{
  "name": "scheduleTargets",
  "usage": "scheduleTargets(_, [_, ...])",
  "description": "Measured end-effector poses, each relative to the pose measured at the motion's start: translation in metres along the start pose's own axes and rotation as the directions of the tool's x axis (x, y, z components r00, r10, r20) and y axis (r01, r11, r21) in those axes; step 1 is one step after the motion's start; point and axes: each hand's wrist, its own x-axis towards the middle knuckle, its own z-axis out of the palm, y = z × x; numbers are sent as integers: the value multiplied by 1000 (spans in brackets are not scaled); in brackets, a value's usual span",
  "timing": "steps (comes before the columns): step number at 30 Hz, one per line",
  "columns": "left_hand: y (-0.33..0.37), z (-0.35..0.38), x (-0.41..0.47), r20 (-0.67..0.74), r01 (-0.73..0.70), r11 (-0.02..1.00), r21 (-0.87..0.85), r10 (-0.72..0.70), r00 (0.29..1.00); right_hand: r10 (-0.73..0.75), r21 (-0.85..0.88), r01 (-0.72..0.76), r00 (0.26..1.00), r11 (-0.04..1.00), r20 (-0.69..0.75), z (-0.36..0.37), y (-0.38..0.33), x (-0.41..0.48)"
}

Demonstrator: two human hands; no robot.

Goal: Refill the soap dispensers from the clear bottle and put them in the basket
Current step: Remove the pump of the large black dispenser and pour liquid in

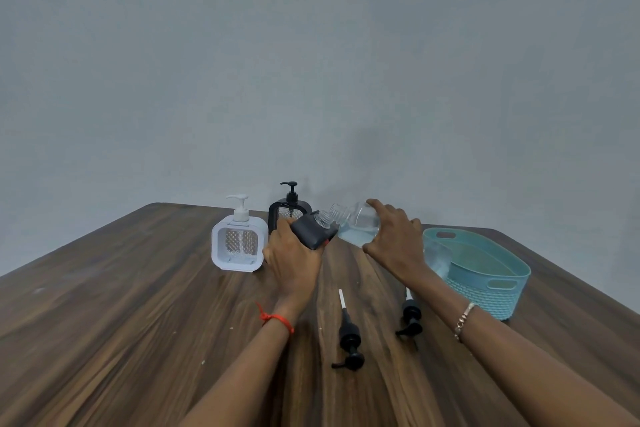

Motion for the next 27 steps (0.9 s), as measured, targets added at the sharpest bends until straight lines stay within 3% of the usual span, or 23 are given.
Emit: scheduleTargets(27, [20, 0, -19, 66, 140, 987, -76, -135, 989, -72, -150, 74, 997, 986, 17, -13, 11, 1])
